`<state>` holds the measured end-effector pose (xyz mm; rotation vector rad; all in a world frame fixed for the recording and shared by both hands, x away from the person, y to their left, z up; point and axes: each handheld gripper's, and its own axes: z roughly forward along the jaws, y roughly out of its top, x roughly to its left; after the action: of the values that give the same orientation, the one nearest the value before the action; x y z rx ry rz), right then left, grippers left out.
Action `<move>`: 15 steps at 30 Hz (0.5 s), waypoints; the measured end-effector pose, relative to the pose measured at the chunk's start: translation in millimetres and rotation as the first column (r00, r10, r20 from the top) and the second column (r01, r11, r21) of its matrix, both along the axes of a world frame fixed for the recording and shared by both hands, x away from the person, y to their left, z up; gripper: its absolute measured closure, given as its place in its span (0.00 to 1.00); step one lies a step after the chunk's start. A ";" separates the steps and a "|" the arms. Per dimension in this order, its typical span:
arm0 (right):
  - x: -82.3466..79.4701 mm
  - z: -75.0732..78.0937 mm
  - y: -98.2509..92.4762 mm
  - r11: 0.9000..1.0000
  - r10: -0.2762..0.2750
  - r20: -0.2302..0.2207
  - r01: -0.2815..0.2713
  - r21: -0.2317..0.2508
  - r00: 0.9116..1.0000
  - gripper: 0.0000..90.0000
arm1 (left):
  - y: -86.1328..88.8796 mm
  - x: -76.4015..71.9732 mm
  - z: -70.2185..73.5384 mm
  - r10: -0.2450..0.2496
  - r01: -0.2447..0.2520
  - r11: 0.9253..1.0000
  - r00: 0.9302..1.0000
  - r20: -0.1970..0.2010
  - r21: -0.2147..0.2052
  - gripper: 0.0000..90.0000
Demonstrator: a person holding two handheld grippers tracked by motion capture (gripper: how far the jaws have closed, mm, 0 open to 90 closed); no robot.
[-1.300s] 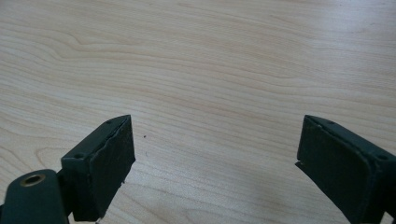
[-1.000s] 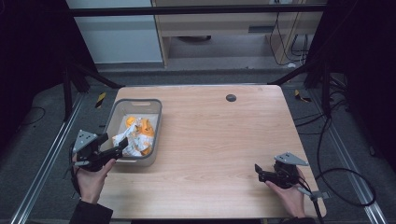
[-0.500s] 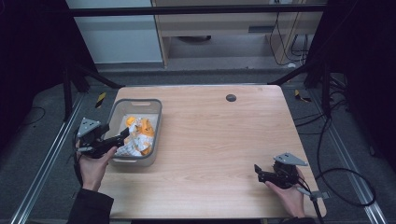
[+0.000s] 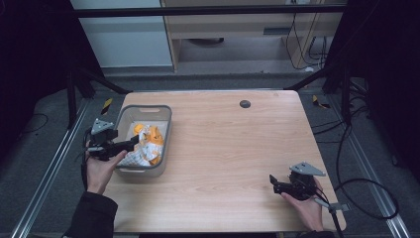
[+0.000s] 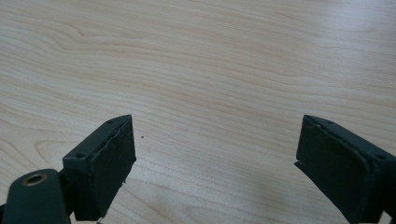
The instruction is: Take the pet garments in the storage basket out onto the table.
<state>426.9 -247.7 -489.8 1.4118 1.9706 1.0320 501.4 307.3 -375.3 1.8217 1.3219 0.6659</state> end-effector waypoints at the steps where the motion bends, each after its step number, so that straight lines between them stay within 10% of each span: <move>1: 0.0 0.0 0.0 1.000 0.000 0.000 0.000 0.000 1.000 0.13 | 0.0 0.0 0.0 0.000 0.000 1.000 1.000 0.000 0.000 0.19; 15: 0.2 -0.2 0.2 1.000 0.010 -0.009 -0.010 -0.001 1.000 0.14 | -3.6 15.0 -4.4 -0.032 0.038 0.997 0.994 -0.106 0.061 0.18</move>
<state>427.0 -247.5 -489.9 1.4092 1.9865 1.0302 516.4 303.7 -379.7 1.9492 1.3471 0.6069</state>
